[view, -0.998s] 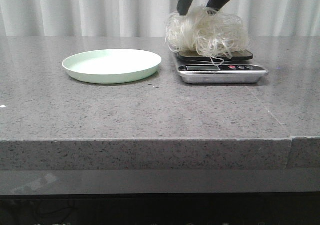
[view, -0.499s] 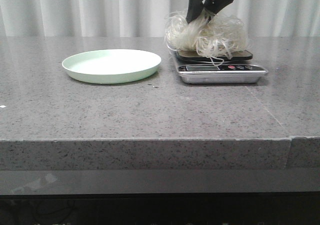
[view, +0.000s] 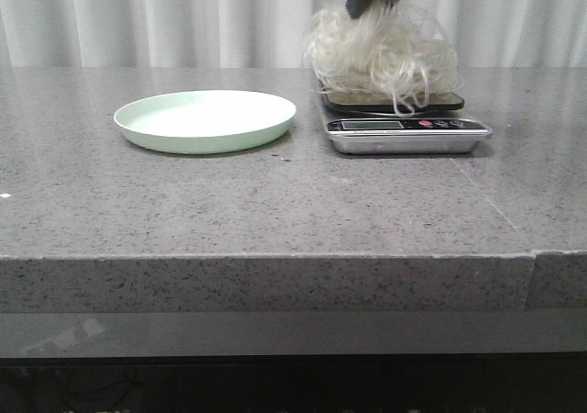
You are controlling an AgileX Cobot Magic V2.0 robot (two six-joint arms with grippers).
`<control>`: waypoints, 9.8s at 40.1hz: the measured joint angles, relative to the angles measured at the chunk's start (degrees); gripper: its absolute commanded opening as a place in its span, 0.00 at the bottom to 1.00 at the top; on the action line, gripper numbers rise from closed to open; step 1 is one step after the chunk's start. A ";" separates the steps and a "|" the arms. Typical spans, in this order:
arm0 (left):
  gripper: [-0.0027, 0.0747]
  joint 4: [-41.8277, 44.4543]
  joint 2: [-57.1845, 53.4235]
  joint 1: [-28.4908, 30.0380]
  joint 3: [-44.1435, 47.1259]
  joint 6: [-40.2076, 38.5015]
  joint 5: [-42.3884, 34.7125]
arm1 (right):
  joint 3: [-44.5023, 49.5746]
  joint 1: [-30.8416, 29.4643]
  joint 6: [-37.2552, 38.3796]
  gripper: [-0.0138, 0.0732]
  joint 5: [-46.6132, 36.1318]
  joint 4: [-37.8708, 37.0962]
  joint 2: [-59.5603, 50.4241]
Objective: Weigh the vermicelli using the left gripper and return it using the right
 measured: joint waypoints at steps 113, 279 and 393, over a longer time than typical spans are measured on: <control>0.44 0.00 0.00 0.00 0.00 0.00 -0.10 | 50.85 14.70 3.25 0.66 -3.89 -2.58 -61.55; 0.24 -0.75 -27.75 33.15 42.12 -1.96 -34.42 | 64.47 14.70 3.64 0.34 1.92 -4.28 -82.32; 0.24 1.03 -27.75 34.88 42.12 -5.39 -36.84 | 112.57 -20.43 3.64 0.34 -48.57 0.88 -110.78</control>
